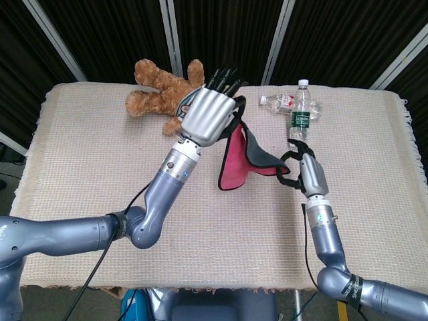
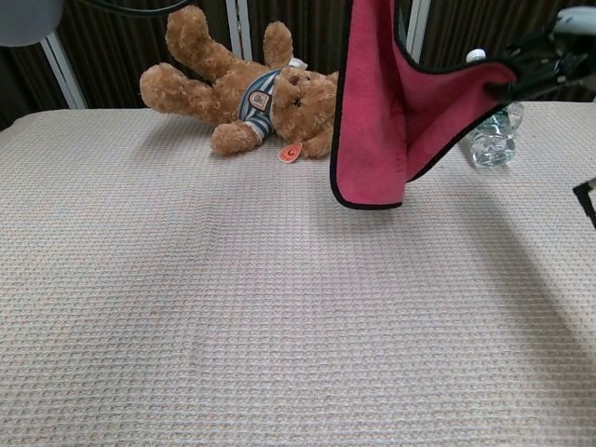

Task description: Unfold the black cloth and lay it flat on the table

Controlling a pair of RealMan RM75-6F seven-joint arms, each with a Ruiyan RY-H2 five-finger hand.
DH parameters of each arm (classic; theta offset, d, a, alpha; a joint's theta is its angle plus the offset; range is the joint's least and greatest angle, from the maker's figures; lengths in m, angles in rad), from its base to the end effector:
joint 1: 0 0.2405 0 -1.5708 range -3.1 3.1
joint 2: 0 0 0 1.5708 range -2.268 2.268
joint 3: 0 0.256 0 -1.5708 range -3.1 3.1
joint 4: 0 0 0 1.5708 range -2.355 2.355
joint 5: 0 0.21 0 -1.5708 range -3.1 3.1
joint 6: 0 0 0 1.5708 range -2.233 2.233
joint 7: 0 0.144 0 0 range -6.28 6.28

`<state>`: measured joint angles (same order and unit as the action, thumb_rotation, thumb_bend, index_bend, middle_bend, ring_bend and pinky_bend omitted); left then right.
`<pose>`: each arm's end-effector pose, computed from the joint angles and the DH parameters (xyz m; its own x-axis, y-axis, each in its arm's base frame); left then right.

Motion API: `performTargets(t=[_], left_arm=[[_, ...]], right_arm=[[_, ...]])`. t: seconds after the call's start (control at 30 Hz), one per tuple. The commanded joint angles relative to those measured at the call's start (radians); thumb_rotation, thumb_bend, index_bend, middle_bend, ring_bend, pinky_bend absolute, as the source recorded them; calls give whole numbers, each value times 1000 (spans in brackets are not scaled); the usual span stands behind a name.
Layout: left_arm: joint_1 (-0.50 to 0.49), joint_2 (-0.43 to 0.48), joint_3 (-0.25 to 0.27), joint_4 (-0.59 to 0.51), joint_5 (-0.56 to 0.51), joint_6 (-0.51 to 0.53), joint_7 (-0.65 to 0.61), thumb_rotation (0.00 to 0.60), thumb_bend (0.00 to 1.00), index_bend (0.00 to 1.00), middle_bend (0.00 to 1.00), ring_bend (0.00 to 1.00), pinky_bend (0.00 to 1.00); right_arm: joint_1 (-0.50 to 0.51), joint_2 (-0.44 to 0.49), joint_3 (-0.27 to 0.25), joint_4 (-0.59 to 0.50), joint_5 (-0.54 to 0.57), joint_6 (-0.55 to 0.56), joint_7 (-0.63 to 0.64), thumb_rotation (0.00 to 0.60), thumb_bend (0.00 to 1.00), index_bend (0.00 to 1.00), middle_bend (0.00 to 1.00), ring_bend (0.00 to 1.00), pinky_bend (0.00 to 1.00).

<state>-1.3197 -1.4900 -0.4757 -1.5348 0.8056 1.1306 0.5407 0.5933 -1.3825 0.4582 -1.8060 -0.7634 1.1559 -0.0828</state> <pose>0.1077 0.4102 0.0747 0.2476 -0.1675 0.9543 0.7756 -0.5560 -0.2988 -0.1505 -0.3510 0.0845 -0.2553 -0.0930 0.9624 -0.9665 0.0528 -0.2513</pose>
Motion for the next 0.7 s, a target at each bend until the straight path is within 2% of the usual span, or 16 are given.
performTargets(t=[0.03,0.17,0.37,0.7], left_arm=[[43,29,17,-29,16,12,-40,600,499,605,196,0,0],[86,47,30,-31,19,10,-87,600,500,606,197,0,0],[130,60,45,-14,26,-2,-146,600,499,606,201,0,0],[155,20,60,99,47,-30,-222,600,500,605,212,0,0]], right_arm=[[16,34,40,-19,1,9,-7,600,585,656,155,18,0],[44,54,73,-31,11,26,-45,600,585,656,155,19,0],[99,45,97,-27,29,59,-122,600,586,656,155,22,0],[181,-2,119,80,103,77,-204,600,585,656,164,31,0]])
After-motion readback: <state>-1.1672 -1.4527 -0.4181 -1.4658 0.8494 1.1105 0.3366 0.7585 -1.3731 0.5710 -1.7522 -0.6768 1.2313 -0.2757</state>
